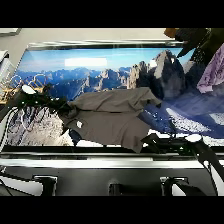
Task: Fold the clothes and pants, and hang the long-sleeved shirts on hangers.
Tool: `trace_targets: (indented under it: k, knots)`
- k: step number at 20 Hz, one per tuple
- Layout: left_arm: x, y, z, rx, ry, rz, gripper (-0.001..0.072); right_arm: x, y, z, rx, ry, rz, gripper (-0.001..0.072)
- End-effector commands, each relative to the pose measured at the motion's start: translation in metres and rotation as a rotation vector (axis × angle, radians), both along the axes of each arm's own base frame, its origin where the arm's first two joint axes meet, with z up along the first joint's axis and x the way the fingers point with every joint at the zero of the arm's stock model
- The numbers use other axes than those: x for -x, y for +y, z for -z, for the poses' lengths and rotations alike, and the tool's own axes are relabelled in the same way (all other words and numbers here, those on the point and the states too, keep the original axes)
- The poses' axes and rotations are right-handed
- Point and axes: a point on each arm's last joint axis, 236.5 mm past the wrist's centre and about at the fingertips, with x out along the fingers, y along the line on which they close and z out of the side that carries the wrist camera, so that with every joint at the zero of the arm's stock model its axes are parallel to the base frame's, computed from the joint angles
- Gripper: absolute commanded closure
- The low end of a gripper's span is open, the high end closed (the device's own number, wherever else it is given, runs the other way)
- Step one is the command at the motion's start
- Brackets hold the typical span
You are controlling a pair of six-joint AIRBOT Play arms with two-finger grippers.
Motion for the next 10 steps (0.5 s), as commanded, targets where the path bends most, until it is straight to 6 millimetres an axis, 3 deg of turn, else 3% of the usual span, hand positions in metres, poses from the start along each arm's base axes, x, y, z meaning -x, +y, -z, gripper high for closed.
trace_targets:
  k: [1,6,7,8,9,10]
  knots:
    - [0.001,0.000,0.000,0.002,0.005,0.002,0.0687,-0.015,0.004,0.014,0.089,-0.028,0.051,0.0172]
    - [0.001,0.000,0.000,0.001,0.004,0.004,0.0687,-0.016,0.022,0.016,0.088,-0.041,0.031,0.0200]
    - [0.001,0.000,0.000,0.001,0.004,0.004,0.0687,-0.017,0.028,0.015,0.081,-0.049,0.029,0.0276]
    - [0.001,0.000,0.000,0.001,0.004,0.004,0.0687,-0.016,0.033,0.013,0.079,-0.056,0.020,0.0400]
    - [0.002,0.000,-0.001,0.001,0.004,0.005,0.0687,-0.018,0.037,0.010,0.065,-0.059,0.022,0.0584]
    - [0.001,0.000,-0.002,0.001,0.000,0.004,0.0688,-0.022,0.039,0.004,0.051,-0.075,0.027,0.0675]
